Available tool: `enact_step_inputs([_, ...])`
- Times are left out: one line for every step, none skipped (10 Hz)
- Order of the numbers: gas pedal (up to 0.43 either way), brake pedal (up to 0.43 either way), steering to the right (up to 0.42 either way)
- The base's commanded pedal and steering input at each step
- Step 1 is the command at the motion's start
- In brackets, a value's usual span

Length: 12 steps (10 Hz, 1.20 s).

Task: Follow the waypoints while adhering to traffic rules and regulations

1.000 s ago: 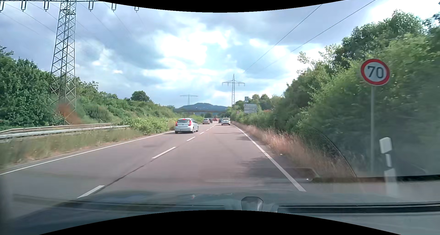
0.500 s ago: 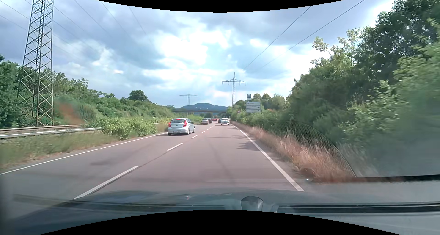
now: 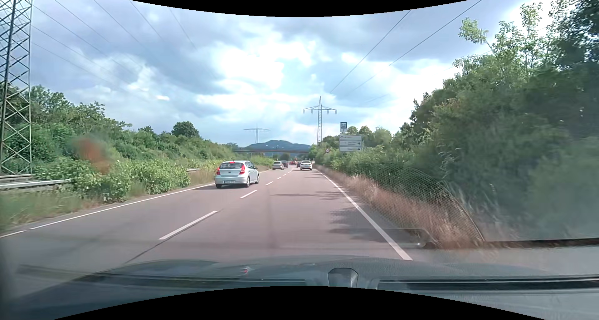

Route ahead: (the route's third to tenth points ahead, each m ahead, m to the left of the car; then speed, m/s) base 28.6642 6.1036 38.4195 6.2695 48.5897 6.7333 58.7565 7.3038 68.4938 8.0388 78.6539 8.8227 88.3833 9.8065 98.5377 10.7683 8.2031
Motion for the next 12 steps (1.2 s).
enact_step_inputs([0.079,0.0,-0.005])
enact_step_inputs([0.079,0.0,-0.005])
enact_step_inputs([0.079,0.0,-0.005])
enact_step_inputs([0.079,0.0,-0.005])
enact_step_inputs([0.079,0.0,-0.005])
enact_step_inputs([0.079,0.0,-0.005])
enact_step_inputs([0.079,0.0,-0.005])
enact_step_inputs([0.079,0.0,-0.005])
enact_step_inputs([0.079,0.0,-0.005])
enact_step_inputs([0.079,0.0,-0.005])
enact_step_inputs([0.079,0.0,-0.006])
enact_step_inputs([0.079,0.0,-0.006])
